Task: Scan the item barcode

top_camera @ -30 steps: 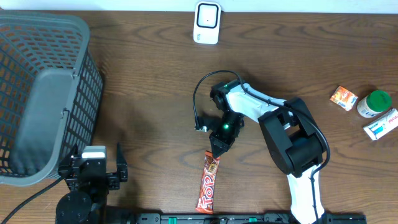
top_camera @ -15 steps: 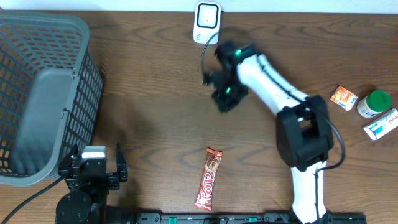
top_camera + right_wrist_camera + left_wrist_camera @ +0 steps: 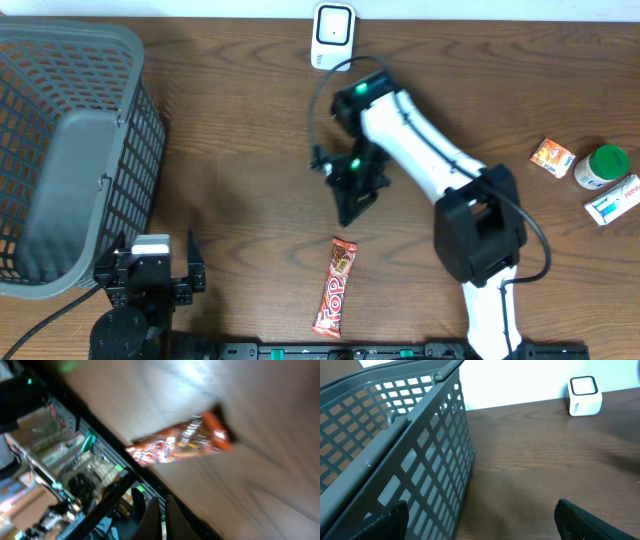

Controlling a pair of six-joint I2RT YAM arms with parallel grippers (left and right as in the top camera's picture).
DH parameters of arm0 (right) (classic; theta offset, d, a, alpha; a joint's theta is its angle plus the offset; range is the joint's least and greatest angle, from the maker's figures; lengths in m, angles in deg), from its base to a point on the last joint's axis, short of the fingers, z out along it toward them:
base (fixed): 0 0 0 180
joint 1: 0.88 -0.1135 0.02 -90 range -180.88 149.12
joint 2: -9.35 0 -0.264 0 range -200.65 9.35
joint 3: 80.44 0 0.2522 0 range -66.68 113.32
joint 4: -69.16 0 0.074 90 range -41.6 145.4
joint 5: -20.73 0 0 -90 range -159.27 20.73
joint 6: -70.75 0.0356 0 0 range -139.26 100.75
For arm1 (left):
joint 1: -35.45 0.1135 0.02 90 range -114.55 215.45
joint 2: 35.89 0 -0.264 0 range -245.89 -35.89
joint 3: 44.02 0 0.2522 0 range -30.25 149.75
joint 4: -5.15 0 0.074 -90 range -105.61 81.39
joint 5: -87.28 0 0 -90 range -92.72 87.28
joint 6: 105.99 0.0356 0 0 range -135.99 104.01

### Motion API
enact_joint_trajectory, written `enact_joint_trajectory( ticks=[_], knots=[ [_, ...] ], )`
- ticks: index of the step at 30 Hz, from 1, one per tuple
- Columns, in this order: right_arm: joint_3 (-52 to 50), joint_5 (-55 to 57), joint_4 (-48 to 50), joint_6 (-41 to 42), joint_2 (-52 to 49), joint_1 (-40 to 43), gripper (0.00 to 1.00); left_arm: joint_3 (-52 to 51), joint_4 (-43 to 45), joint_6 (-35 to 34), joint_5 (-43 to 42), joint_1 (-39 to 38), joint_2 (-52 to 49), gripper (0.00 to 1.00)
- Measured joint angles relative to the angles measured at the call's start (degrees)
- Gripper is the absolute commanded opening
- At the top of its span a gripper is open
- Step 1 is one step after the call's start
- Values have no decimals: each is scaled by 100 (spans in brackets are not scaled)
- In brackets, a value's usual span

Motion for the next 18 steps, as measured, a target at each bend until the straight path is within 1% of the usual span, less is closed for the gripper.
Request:
enact_joint_trajectory(
  ticks=[4, 9, 13, 18],
  knots=[
    [-348, -144, 179, -72, 0, -378, 1, 0, 0, 0, 0, 0, 0, 92],
    [-1248, -221, 490, -223, 0, -584, 1, 0, 0, 0, 0, 0, 0, 92],
    [-1897, -219, 929, -334, -2, -656, 1, 0, 2, 0, 0, 0, 0, 92],
    [-2402, -310, 1565, -391, -2, -769, 1, 0, 0, 0, -2, 0, 0, 92]
  ],
)
